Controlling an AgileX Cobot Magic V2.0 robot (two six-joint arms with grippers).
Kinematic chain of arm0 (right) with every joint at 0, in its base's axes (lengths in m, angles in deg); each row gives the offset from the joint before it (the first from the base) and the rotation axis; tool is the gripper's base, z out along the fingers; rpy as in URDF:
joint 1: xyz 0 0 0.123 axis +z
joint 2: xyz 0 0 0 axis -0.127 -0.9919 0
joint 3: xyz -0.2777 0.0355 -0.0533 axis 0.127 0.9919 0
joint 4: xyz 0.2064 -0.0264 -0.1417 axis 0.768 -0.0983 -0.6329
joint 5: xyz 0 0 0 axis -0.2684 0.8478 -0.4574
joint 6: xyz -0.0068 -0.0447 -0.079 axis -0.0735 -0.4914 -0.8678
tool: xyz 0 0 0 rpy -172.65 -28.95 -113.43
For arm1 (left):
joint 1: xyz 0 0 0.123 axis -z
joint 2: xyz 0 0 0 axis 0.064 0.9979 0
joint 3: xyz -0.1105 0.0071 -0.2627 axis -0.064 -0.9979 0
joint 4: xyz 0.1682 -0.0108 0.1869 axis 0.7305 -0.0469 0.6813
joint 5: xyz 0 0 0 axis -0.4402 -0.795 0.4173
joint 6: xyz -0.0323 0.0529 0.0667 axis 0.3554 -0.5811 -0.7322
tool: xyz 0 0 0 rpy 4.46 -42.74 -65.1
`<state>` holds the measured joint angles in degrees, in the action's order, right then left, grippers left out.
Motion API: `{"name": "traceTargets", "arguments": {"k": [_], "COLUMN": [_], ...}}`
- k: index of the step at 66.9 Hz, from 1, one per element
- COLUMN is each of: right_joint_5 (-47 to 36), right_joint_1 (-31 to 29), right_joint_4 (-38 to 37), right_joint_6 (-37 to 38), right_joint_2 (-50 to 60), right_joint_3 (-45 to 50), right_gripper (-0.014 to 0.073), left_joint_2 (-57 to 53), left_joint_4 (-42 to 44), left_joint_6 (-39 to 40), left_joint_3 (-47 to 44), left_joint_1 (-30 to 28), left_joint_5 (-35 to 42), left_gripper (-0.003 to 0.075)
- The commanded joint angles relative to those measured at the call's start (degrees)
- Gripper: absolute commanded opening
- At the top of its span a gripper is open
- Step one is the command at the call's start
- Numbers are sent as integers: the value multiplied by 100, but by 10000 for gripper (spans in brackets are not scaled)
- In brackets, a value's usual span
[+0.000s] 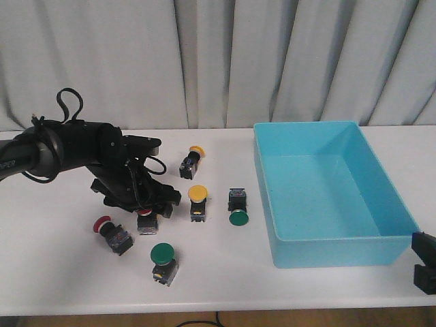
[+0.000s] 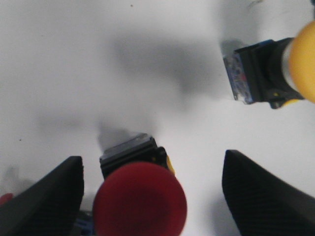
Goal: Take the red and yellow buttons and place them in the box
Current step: 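Lower the left gripper onto the red-capped button and close it, then lift the red button with the left gripper toward the right arm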
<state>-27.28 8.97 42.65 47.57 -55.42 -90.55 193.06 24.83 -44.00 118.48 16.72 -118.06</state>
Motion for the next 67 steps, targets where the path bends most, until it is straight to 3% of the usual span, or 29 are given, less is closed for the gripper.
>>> {"name": "traceTargets", "arguments": {"k": [1,37,49,67], "right_joint_5": [-365,-364,-378,-408], "right_joint_1": [-32,-32,-32,-32], "right_joint_4": [-11,-11,-11,-11], "right_joint_6": [-64,-64,-64,-64], "right_joint_2": [-42,-42,-42,-42], "right_joint_3": [-189,-189,-189,-189], "right_gripper": [438,438,438,438], "left_joint_2": [-240,-338,-757,-2136], "left_joint_4": [-61,-61,-61,-70], "left_joint_6": [141,99,-3,-971], "left_joint_3": [203,203,203,-165], "left_joint_1": [25,25,25,25], "left_joint_5": [198,-90,-226,-354], "left_gripper": [519,213,179,181]}}
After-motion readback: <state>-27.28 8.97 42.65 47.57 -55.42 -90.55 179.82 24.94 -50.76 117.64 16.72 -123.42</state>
